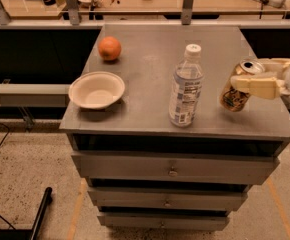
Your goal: Move orange can near blue plastic bottle
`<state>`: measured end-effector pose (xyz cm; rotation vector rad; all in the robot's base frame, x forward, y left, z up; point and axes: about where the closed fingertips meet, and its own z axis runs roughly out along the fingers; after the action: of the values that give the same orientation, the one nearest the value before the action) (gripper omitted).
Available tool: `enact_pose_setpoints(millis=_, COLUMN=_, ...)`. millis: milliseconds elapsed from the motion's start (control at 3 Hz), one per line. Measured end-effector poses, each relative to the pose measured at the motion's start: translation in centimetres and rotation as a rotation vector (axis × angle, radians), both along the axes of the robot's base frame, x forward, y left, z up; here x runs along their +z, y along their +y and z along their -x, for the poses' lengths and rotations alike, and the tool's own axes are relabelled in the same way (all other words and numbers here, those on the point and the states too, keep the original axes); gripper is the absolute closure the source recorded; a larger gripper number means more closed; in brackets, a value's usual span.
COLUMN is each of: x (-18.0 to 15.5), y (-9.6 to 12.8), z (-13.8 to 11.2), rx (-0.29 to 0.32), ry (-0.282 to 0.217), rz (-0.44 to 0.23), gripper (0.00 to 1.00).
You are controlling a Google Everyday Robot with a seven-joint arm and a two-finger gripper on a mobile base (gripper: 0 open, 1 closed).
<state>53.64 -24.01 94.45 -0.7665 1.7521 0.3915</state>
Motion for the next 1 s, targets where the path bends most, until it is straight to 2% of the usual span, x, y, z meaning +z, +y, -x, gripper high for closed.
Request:
enact_pose_setpoints(millis=333, x=-0.61, y=2.0, z=-0.44, rx=0.049, ry=-0.055, rz=0.035, gripper=1.0)
enact_pose_setpoints(millis=667, x=-0.56, y=2.34, z=-0.47, rx=0.056, ry=-0.06, rz=0.039, gripper=0.85)
enact_pose_setpoints(millis=1000, x=-0.41, y=2.75, z=-0.31, rx=0.072, ry=-0.065, rz=0.019, gripper=0.61)
